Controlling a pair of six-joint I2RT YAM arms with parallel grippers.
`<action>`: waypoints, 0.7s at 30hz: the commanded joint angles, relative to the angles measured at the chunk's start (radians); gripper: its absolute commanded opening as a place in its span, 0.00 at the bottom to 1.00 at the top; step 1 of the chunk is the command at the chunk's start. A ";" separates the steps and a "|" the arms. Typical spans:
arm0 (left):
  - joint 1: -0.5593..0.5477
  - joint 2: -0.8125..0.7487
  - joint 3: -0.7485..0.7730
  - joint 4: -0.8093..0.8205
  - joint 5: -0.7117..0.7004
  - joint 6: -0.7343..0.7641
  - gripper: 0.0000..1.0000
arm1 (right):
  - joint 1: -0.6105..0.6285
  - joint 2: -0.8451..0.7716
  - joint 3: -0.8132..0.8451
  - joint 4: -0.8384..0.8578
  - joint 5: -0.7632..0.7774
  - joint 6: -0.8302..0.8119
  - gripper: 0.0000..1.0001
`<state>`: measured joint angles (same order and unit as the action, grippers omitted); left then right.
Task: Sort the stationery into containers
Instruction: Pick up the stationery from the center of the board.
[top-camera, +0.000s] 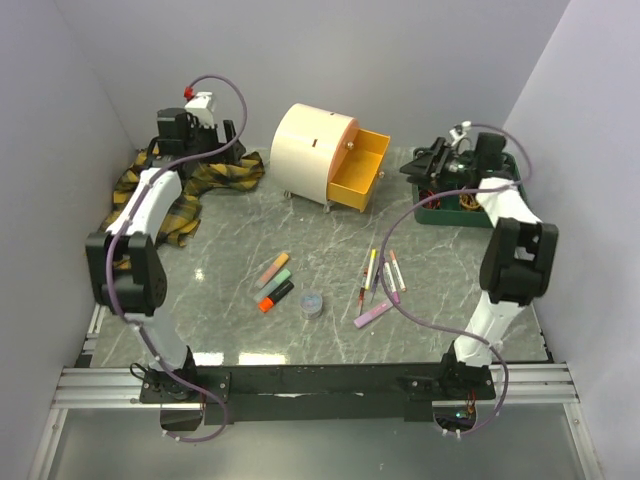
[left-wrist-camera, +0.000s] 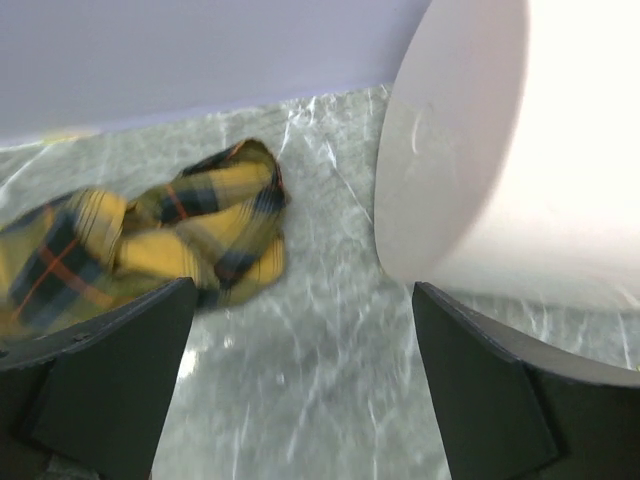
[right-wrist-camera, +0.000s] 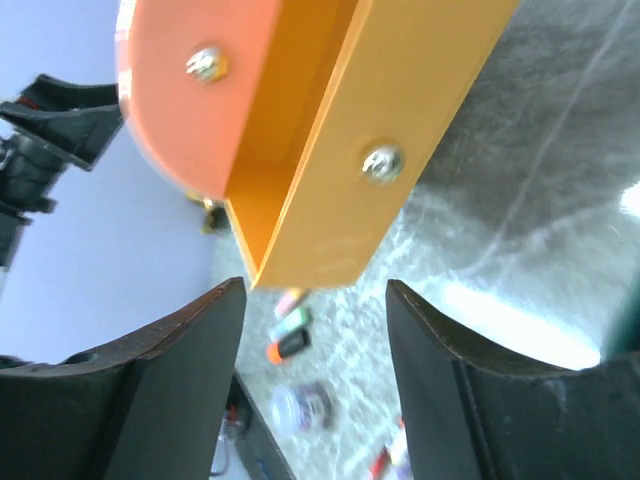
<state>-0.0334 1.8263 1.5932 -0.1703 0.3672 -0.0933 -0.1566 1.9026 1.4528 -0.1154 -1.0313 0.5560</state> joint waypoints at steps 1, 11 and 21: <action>0.007 -0.218 -0.117 -0.015 -0.044 -0.006 0.98 | 0.011 -0.204 0.027 -0.280 0.016 -0.345 0.67; 0.021 -0.541 -0.510 0.011 0.417 -0.114 1.00 | 0.478 -0.441 -0.048 -0.710 0.281 -1.065 0.85; 0.067 -0.601 -0.582 -0.112 0.144 0.000 1.00 | 0.889 -0.448 -0.288 -0.540 0.514 -1.467 1.00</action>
<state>0.0200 1.2633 1.0157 -0.2630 0.5785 -0.1337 0.5987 1.4773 1.2594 -0.7517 -0.6876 -0.6640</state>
